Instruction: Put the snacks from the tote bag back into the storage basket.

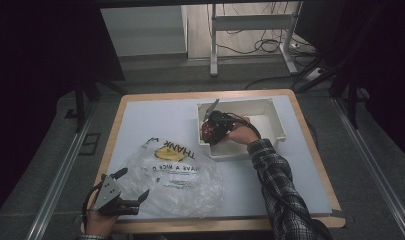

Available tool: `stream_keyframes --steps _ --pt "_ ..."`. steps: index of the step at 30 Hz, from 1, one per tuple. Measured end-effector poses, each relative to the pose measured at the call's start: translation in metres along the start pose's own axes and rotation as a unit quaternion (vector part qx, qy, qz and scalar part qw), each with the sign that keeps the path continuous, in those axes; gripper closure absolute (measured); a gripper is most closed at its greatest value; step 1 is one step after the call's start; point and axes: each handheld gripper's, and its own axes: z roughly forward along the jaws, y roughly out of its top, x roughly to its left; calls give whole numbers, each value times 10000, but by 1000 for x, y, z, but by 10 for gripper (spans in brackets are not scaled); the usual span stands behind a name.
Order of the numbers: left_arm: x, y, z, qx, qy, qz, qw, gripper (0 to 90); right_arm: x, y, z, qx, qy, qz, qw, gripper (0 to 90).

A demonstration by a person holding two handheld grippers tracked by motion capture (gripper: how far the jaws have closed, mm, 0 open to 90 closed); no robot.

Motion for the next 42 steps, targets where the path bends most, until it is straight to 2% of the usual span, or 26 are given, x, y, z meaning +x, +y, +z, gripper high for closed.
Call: stream_keyframes --steps 3,6,11,33,42 --pt "0 0 0 -1 1 11 10000 10 -1 -1 0 -42 5 13 10000 248" --pt "0 0 0 1 -1 15 10000 10 -1 -1 0 -130 95 73 9998 194" --pt "-1 0 0 3 -3 15 10000 10 0 0 -2 -156 101 30 9998 148" --pt "-1 0 1 30 1 24 10000 10 7 0 -24 -469 -146 101 9987 95" --pt "-1 0 1 36 1 22 10000 10 10 -3 -31 -493 -221 186 9984 68"
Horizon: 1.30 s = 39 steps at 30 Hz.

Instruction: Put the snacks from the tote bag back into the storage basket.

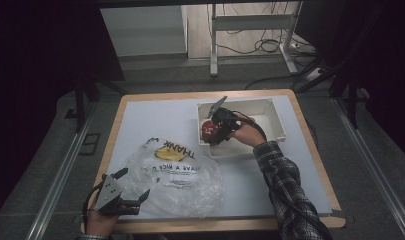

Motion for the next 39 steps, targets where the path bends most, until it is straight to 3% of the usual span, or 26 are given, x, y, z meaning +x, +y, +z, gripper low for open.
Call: stream_keyframes --steps 21,39 --pt "-1 0 0 -16 7 -9 10000 10 12 -6 -16 -331 -212 34 9992 68" --pt "-1 0 1 -18 15 -14 10000 9 19 -17 -26 -563 -287 236 9977 68"
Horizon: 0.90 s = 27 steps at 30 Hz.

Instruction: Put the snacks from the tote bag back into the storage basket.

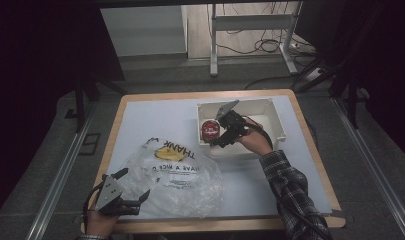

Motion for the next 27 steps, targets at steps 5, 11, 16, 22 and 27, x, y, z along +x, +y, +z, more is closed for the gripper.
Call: stream_keyframes --steps 5,11,16,22,27 --pt "0 0 0 2 -1 -2 10000 10 3 -2 -3 -52 -30 9 10000 68" --pt "0 0 0 -9 3 -6 10000 10 7 -3 -6 -120 -28 22 9999 68" --pt "0 0 0 -7 2 -2 10000 9 10 -5 -6 -121 -32 50 9999 68" --pt "0 0 0 -7 -6 -3 10000 10 12 -8 -8 -142 -62 131 9998 68" --pt "0 0 0 -14 -6 -4 10000 10 15 -10 -10 -212 -74 182 9996 68"
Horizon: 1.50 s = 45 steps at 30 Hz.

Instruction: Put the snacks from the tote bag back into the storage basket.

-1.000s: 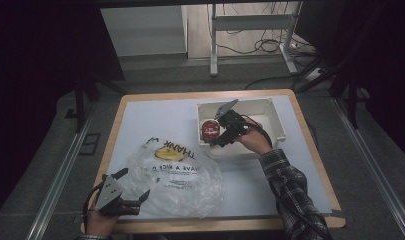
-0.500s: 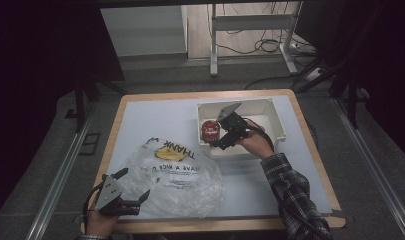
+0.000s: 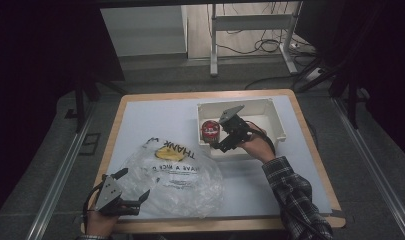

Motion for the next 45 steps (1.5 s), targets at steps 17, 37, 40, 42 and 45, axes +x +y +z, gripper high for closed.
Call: stream_keyframes --steps 17,37,40,42,45 --pt "0 0 -1 -23 9 -9 10000 9 8 -8 -10 -284 -68 267 9992 68" --pt "1 0 -2 -52 33 -34 10000 10 28 -14 -16 -318 39 192 9993 68" --pt "1 0 -2 -53 35 -33 10000 9 31 -15 -17 -349 47 208 9992 68" --pt "1 0 -2 -53 35 -33 10000 9 32 -15 -19 -374 59 218 9990 68" --pt "1 0 -2 -54 37 -33 10000 9 34 -16 -20 -416 63 226 9989 68"
